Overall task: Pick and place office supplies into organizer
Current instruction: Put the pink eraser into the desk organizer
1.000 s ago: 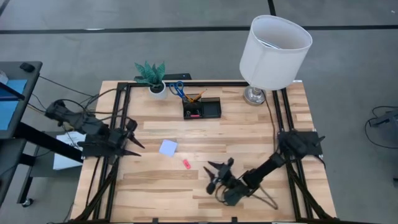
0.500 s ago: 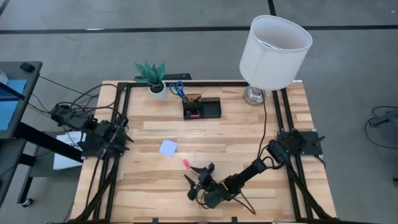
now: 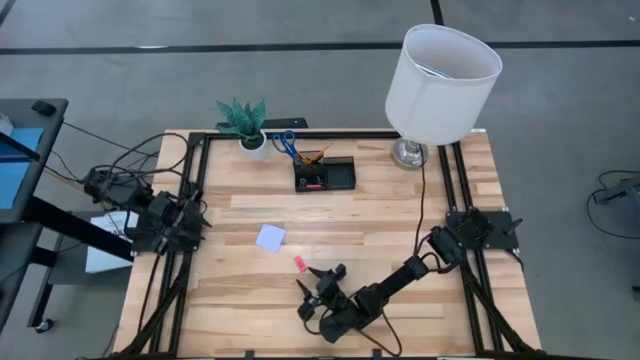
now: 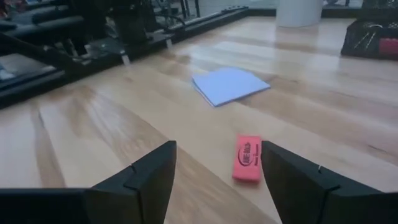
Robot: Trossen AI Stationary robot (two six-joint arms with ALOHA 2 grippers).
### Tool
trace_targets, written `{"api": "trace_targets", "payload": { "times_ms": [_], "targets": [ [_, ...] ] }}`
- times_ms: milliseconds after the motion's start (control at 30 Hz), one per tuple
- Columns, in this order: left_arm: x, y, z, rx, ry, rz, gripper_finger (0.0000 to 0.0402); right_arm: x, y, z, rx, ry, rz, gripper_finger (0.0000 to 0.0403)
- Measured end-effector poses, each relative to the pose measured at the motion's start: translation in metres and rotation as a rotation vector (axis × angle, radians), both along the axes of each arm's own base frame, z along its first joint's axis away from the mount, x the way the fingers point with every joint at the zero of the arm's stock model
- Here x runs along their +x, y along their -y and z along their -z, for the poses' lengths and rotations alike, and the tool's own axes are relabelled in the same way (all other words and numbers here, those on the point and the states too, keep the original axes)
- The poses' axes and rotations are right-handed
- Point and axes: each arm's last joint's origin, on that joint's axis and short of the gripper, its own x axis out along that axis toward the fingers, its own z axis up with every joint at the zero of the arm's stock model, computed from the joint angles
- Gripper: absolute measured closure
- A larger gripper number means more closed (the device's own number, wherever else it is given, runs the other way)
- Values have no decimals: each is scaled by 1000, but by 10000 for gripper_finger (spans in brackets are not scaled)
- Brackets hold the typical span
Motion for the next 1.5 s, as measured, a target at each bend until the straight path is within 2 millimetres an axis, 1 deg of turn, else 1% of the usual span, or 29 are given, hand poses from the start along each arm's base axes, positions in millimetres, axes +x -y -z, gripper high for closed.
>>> {"api": "trace_targets", "payload": {
  "times_ms": [167, 300, 367, 567, 933, 1500],
  "targets": [
    [0, 0, 0, -1, 0, 1, 260, -5, 2, 7, 30, -84, -23, 175],
    [0, 0, 0, -1, 1, 1, 260, -10, 4, 14, 107, -131, -19, 175],
    [0, 0, 0, -1, 1, 1, 260, -10, 5, 14, 135, -126, -16, 175],
    [0, 0, 0, -1, 1, 2, 260, -10, 4, 14, 143, -131, -23, 175],
    [0, 0, 0, -2, 0, 2, 260, -3, 18, 15, 155, -215, -47, 175],
    [0, 0, 0, -3, 1, 2, 260, -9, 13, 18, 180, -210, -37, 175]
  ]
}}
